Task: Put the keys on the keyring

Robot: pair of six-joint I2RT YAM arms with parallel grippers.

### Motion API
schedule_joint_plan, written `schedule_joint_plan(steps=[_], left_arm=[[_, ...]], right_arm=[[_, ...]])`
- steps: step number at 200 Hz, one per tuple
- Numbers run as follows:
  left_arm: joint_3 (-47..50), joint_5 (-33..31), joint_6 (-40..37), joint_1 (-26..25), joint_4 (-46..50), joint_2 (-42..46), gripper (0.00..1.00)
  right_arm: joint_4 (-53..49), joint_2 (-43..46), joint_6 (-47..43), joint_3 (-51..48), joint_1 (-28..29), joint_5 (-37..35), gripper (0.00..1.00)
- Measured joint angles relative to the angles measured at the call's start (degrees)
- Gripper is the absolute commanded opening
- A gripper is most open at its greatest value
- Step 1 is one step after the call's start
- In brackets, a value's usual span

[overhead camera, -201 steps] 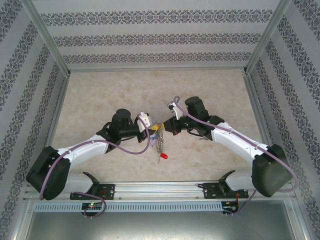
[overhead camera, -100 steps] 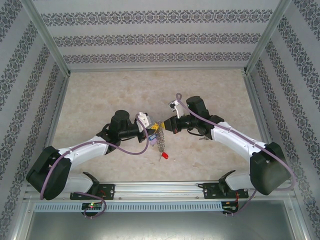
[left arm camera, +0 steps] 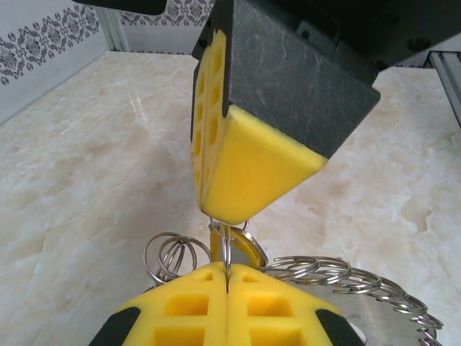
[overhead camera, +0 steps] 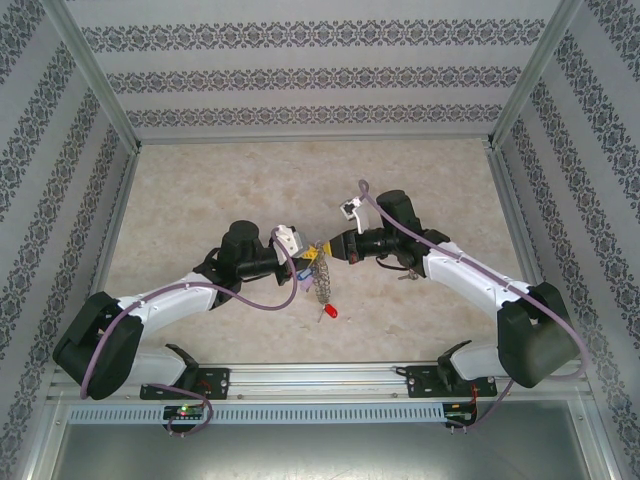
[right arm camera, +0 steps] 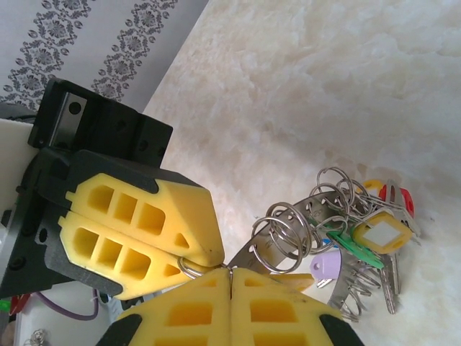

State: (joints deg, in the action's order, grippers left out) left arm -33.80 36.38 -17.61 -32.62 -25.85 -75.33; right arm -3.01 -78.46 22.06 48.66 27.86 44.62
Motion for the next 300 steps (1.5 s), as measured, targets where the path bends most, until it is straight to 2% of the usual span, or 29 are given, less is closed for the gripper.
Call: schedule_joint_plan(steps=[57,121,177,212,232,267,300], left_arm=[[-3.23,0.28,-3.19,0.00,4.46,-0.22,0.00],[-3.26,0.39,-3.48,0.00,7.15,-0.59,0.00],[-3.82,-0.20,-4.87,-0.02,9.51,-0.66,0.00],[-7.23,-0.02,-7.19,-0.09,14.75,-2.27,0.00],[-10.34,-0.02,-9.11,-0.52,18.80,-4.46,0.00],[-17.18,-0.24,-13.00,-3.32,25.79,-9.62,0.00],[-24.26,-1.18,-16.44,-7.06,32.04,-17.03,0.00]], right_arm=[[-4.87,-0.09,-2.54,4.90,1.44,0.83,0.00],[-10.93,-2.32,-7.34,8.02,3.54,-3.17,0.00],[-14.95,-2.38,-8.79,8.07,2.67,-6.45,0.00],[-14.95,-1.64,-8.94,7.10,2.38,-7.28,0.25],[-14.97,0.11,-8.35,5.49,0.94,-9.60,0.33],[-14.53,5.11,-5.44,1.33,-3.21,-15.08,0.42],[-14.82,9.97,-1.90,-3.52,-8.57,-19.87,0.43]])
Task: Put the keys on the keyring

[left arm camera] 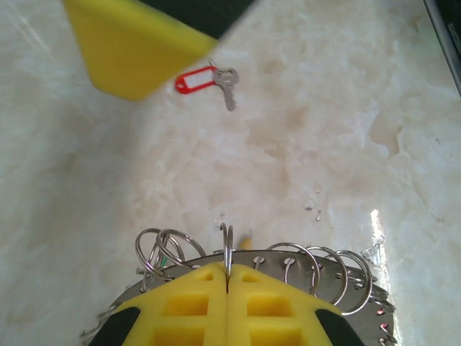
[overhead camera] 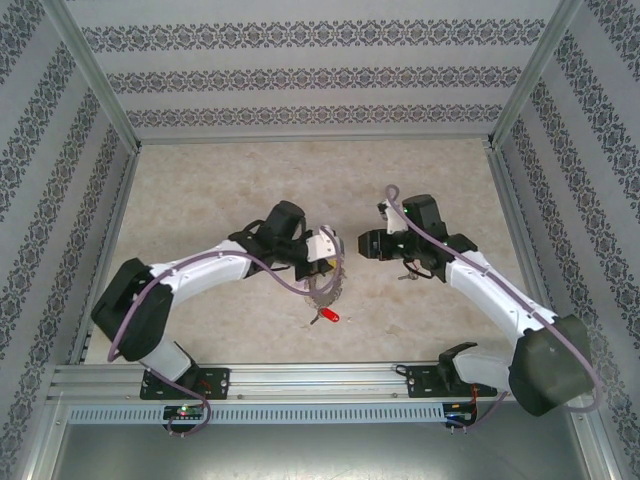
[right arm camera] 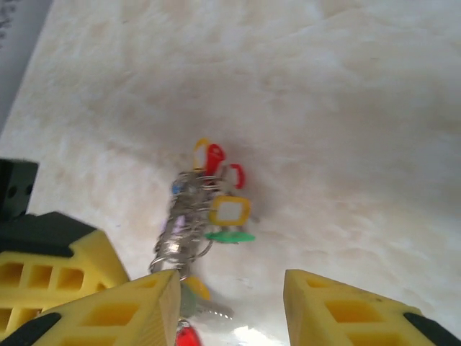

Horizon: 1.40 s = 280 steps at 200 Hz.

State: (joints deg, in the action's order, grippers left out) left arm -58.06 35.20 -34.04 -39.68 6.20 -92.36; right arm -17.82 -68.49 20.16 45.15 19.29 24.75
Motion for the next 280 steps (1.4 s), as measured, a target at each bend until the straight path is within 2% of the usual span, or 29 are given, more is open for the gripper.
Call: schedule_joint_plan(steps=[29,60,65,75,98,136,155,184,194,212,220,230,247,280], left_arm=[[-3.91,-1.75,-1.42,-3.17,3.58,-6.03,0.00],[-9.11,-3.28,-2.08,-5.44,7.96,-12.00,0.00],[-10.01,-3.63,-2.10,-5.77,8.66,-12.87,0.04],[-11.52,-4.13,-2.19,-6.36,9.62,-14.40,0.20],[-12.37,-4.37,-1.64,-7.26,10.21,-15.54,0.35],[-9.60,-4.48,3.26,-7.48,7.93,-12.68,0.37],[-4.52,-4.98,8.26,-7.41,3.87,-6.82,0.40],[4.66,-8.00,20.09,-5.99,-4.87,4.35,0.43],[8.15,-9.92,25.18,-4.96,-8.20,7.96,0.43],[14.16,-13.42,33.75,-3.06,-11.87,13.40,0.52],[16.96,-15.08,38.21,-2.08,-12.85,15.43,0.53],[19.67,-16.55,42.69,-0.94,-13.20,17.16,0.54],[23.74,-17.75,49.96,1.25,-13.57,18.58,0.62],[28.22,-17.77,59.98,4.15,-14.19,18.01,0.65]], right_arm=[[0.00,2.23,3.13,-4.39,-4.20,-0.74,0.42],[0.04,3.39,5.86,-8.57,-4.83,-0.92,0.41],[0.02,3.39,6.27,-9.07,-4.83,-0.92,0.41],[0.02,3.37,6.91,-9.84,-4.83,-0.94,0.41],[0.74,4.02,8.83,-11.78,-4.83,-0.94,0.43],[1.77,6.78,11.47,-15.32,-4.83,-0.83,0.43],[3.08,7.74,12.90,-16.63,-4.83,0.37,0.41],[4.87,7.76,14.25,-18.29,-3.91,2.99,0.41],[5.31,7.54,14.49,-18.51,-2.34,3.39,0.42],[6.67,7.13,14.91,-19.04,1.25,3.69,0.42],[7.28,7.04,15.21,-19.45,2.95,3.61,0.43],[7.91,7.04,15.67,-20.11,4.90,3.21,0.43],[9.18,6.88,17.03,-21.42,7.08,2.89,0.43],[12.15,4.52,19.34,-22.91,9.49,1.86,0.44]])
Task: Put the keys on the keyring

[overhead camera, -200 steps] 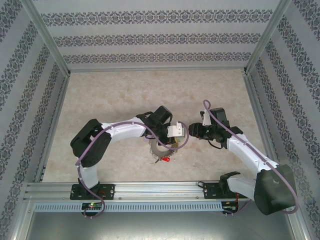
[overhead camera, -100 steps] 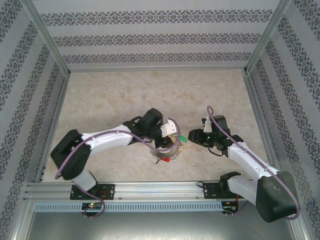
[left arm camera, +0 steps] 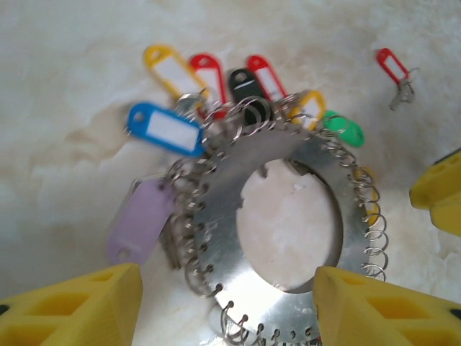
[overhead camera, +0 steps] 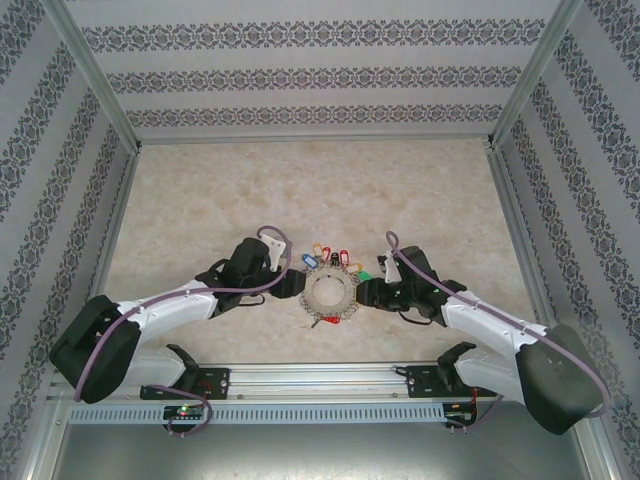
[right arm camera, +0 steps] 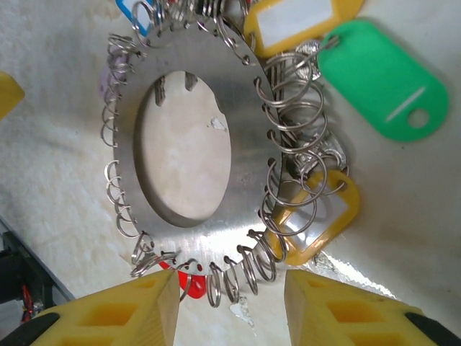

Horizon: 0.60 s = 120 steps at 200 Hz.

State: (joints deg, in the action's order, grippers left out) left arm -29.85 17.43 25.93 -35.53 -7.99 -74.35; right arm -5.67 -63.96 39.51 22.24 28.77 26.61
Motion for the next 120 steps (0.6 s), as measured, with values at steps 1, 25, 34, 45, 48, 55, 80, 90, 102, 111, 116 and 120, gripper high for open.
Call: schedule_joint_plan(steps=[1,25,34,45,48,55,80,90,102,111,116,120], left_arm=[[0.07,0.11,0.33,0.11,-0.07,-0.09,0.65],[0.02,1.44,4.90,1.44,-1.31,-2.84,0.65],[-0.28,2.29,6.12,1.55,-1.55,-3.96,0.65],[-1.03,3.26,7.17,1.68,-1.55,-5.46,0.64],[-1.33,3.61,7.39,1.68,-1.49,-5.88,0.64],[-2.03,4.26,7.85,1.70,-1.51,-6.95,0.64],[-4.09,6.19,9.40,1.79,-1.73,-10.45,0.63],[-4.50,6.51,9.84,1.81,-1.73,-11.56,0.61],[-5.03,6.80,10.36,1.81,-1.77,-13.25,0.57],[-5.42,7.26,10.58,1.81,-1.99,-14.73,0.56],[-5.62,7.61,10.73,1.81,-2.10,-15.56,0.55],[-5.75,7.74,10.69,1.81,-2.43,-16.31,0.55]], right_arm=[[0.02,-0.07,0.04,-0.02,0.00,-0.02,0.44],[2.54,-3.10,1.33,-0.04,0.28,-0.26,0.43],[3.48,-4.39,1.81,-0.02,0.37,-0.22,0.42],[4.31,-5.77,2.36,-0.02,0.63,-0.26,0.42],[4.44,-6.08,2.40,-0.02,0.66,-0.26,0.42],[4.96,-6.80,2.64,-0.02,0.76,-0.24,0.42],[6.43,-8.85,3.28,-0.02,0.76,-0.33,0.41],[7.13,-9.60,3.76,-0.02,0.76,-0.26,0.39],[8.46,-10.38,4.00,-0.02,0.79,-0.13,0.38],[9.38,-10.95,4.17,0.02,1.01,0.02,0.36],[9.84,-11.37,4.22,0.09,1.03,0.22,0.36],[10.16,-11.69,4.28,0.15,1.03,0.39,0.36]])
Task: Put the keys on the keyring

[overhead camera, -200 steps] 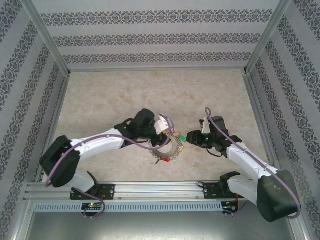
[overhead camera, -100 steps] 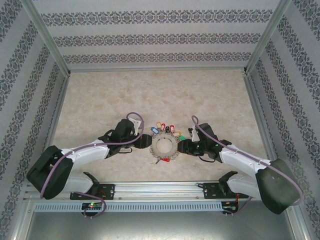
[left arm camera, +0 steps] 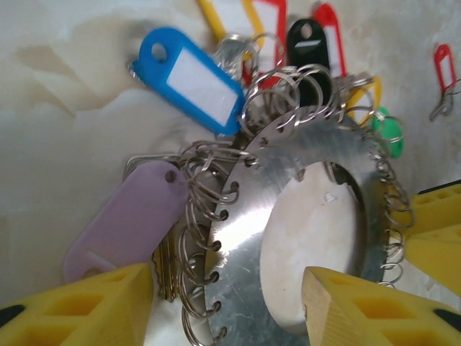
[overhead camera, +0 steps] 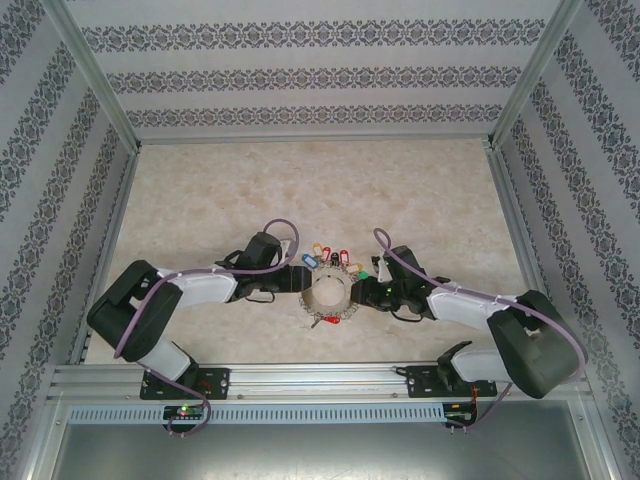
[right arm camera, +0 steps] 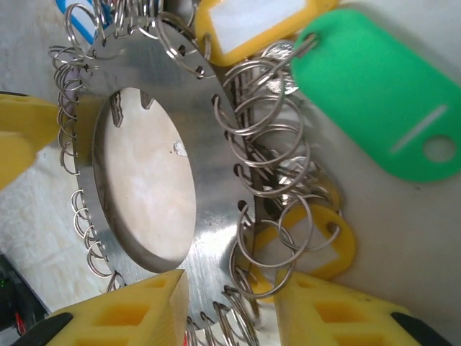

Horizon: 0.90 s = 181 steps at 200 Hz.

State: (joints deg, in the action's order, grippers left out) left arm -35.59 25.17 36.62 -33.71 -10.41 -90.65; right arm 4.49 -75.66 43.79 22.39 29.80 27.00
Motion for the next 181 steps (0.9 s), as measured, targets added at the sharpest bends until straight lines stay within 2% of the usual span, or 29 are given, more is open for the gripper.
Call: schedule_joint_plan(steps=[47,94,117,145,181], left_arm=[[-1.20,1.90,1.01,0.52,-2.16,-2.27,0.52],[-1.20,3.13,0.98,0.85,-2.84,-2.69,0.48],[-1.22,3.61,1.14,0.83,-3.69,-3.30,0.42],[-1.29,4.87,1.46,0.85,-4.98,-4.04,0.42],[-1.27,5.57,2.64,1.22,-5.55,-4.17,0.45]], right_arm=[[4.11,-4.00,0.50,1.16,0.26,1.79,0.35],[7.13,-5.11,1.44,1.18,0.74,2.40,0.23],[8.33,-5.11,1.51,1.18,0.74,2.69,0.25],[8.96,-5.09,1.51,1.20,0.72,2.64,0.24],[9.55,-4.90,1.27,1.20,0.20,3.89,0.13]])
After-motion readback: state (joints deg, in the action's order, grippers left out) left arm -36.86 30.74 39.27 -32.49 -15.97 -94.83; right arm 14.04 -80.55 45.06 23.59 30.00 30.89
